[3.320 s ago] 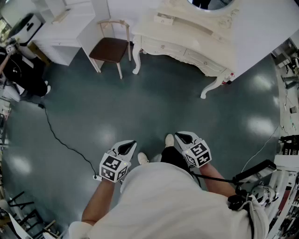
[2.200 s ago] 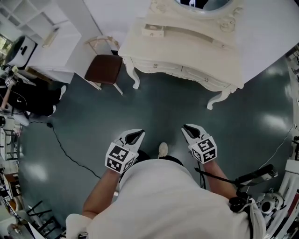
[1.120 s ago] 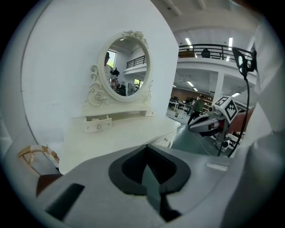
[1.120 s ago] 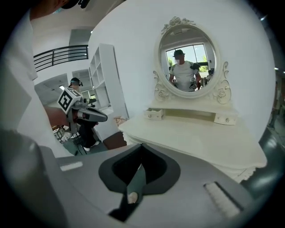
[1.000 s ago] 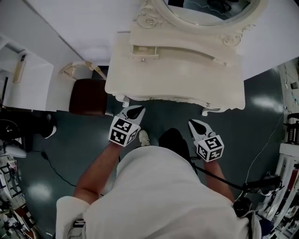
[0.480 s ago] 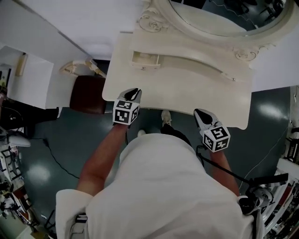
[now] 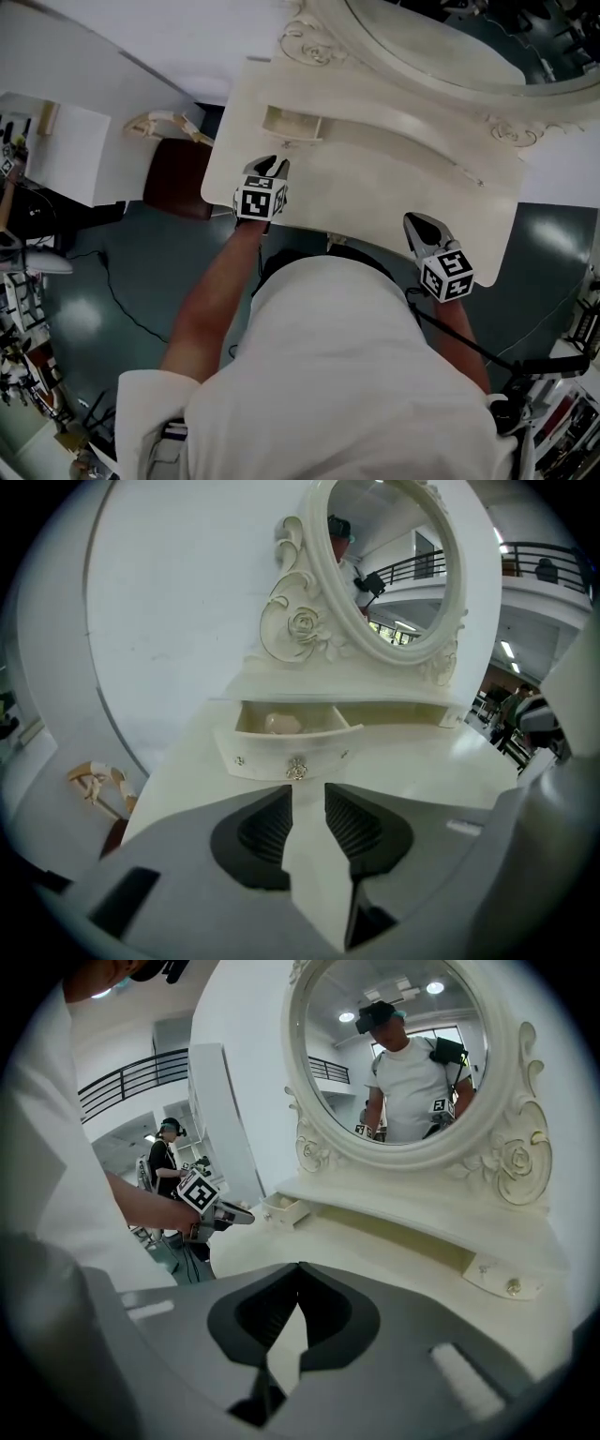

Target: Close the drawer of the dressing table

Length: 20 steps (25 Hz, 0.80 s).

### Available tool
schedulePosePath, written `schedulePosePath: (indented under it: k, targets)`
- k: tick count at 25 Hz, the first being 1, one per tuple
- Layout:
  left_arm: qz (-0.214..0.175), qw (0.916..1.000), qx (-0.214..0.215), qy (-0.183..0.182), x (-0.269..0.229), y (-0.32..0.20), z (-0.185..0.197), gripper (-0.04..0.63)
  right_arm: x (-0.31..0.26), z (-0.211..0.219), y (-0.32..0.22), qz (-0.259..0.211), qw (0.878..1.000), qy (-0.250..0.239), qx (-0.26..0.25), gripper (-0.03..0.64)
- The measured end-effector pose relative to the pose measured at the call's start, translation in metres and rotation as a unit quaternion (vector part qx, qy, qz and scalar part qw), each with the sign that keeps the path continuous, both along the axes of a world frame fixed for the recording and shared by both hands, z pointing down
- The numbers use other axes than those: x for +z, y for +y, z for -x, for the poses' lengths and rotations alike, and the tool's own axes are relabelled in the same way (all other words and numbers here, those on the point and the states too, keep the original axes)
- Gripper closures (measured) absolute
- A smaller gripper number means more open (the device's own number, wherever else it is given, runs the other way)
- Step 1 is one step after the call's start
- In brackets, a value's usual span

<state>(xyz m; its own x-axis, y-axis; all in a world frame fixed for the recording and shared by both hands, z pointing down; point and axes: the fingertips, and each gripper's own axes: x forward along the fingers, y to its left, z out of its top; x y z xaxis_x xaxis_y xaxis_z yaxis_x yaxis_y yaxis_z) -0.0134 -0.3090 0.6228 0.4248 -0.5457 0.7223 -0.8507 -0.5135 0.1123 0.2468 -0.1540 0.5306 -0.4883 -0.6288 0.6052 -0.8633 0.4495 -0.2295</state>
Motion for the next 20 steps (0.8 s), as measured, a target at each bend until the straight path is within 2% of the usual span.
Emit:
schedulePosePath:
  k: [13,20]
  targets:
    - [0.029,0.9989,-0.020,-0.033,0.032,-0.042,-0.014,0.462,0.014,-0.032,-0.031,0.015,1.000,-0.006,-0.007,0.615]
    - [0.038,0.9981,-0.012,-0.046,0.035,-0.047,-0.017,0.498,0.016,-0.037,-0.039,0.021,1.000,-0.012,0.000,0.615]
